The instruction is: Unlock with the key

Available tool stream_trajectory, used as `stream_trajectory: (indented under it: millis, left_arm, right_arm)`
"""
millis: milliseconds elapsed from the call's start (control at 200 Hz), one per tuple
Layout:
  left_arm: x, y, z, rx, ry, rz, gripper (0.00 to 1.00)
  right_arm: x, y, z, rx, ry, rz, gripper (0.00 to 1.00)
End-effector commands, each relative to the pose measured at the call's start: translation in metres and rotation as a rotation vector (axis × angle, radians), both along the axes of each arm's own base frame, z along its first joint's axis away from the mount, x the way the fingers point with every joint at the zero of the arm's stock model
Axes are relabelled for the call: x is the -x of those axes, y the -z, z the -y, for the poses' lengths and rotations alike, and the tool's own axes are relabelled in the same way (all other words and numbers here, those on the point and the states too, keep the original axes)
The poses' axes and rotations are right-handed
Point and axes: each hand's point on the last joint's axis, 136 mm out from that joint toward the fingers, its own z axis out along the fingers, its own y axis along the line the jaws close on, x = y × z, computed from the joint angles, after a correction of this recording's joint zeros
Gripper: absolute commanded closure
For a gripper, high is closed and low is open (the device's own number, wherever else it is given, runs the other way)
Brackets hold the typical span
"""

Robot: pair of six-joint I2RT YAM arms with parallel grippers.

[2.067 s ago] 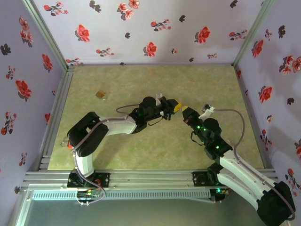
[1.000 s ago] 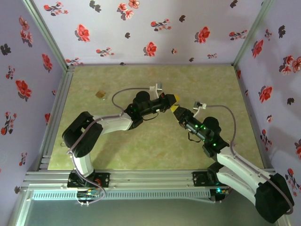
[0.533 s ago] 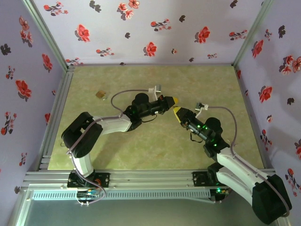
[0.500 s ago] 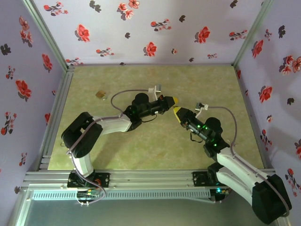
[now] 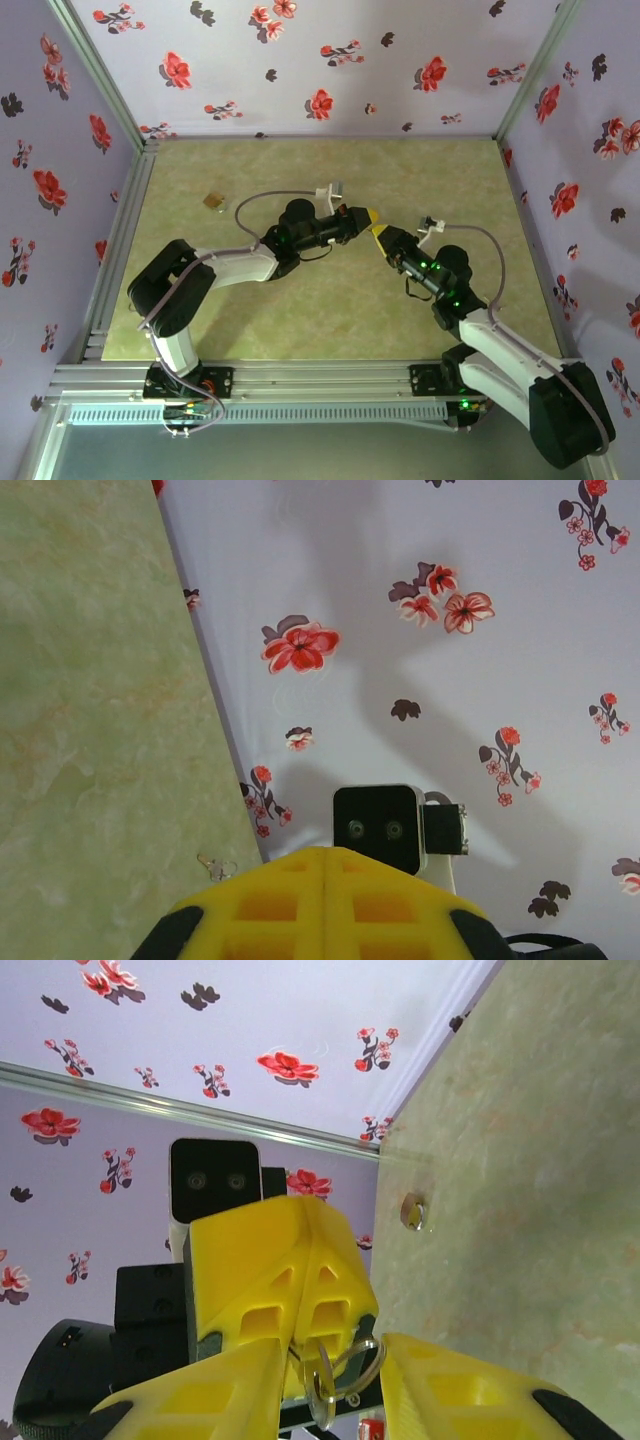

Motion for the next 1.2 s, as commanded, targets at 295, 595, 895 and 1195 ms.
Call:
stream_trajectory:
  millis: [295,595,895,1195]
  left_arm:
    - [0.009,-0.014,0.002,0.022,0.037,0.053,1.0]
    - [0.008,-0.01,0.003,-0.003,0.047,0.058,1.0]
    - [-0.007,0.0,-0.012,-0.051,0.011,0.036,0.7]
    - [-0.047,0.019,-0.138,-0.431,-0.204,-0.055,0.24]
  right_arm:
    - [0.003,-0.019,-0.007,-0.048,-0.056,0.053,0.81]
    - [0.007,-0.02,-0.01,-0.046,-0.083,0.057,1.0]
    - [0.013,-0.021,-0.01,-0.03,-0.101,0.054,1.0]
    - [0.021,-0.011,0.001,0.046,-0.057,0.029,1.0]
